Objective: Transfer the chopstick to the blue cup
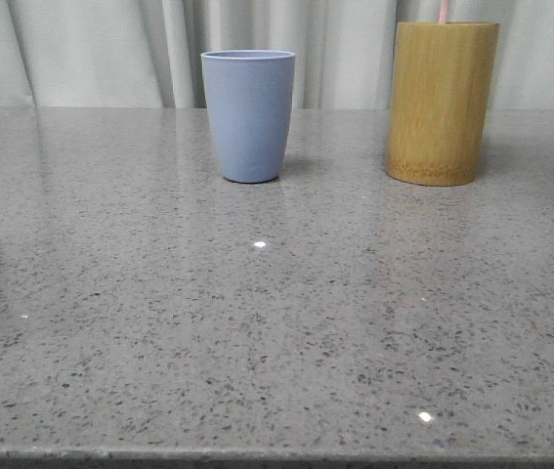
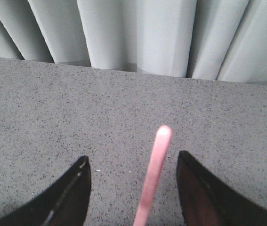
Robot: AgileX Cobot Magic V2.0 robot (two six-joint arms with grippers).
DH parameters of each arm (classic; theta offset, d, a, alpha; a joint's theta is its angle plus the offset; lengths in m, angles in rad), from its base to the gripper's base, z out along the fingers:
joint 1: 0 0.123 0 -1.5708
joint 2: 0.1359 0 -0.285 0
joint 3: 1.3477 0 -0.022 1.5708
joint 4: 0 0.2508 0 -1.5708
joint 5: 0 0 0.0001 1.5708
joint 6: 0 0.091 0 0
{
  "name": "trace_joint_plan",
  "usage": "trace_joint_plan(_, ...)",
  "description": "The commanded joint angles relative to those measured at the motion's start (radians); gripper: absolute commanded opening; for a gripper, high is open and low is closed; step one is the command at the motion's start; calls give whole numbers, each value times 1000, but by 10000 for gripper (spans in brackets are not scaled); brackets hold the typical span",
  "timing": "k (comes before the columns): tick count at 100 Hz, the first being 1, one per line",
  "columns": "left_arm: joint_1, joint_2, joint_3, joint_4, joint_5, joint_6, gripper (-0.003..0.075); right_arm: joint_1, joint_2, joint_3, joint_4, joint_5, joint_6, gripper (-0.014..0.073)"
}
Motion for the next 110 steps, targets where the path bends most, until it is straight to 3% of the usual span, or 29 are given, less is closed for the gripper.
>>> trace_joint_plan(1, -2, -3, -25, 16, -78, -14, 303, -2, -28, -41, 0, -80, -2, 424)
trace_joint_plan(39, -2, -3, -25, 21, -78, -12, 303, -3, 9, -41, 0, -118, -2, 402)
trace_joint_plan(93, -2, -3, -25, 27, -78, -12, 303, -4, 17, -41, 0, -118, -2, -63)
trace_joint_plan(110, -2, -3, -25, 27, -78, -12, 303, -4, -3, -41, 0, -143, -2, -69)
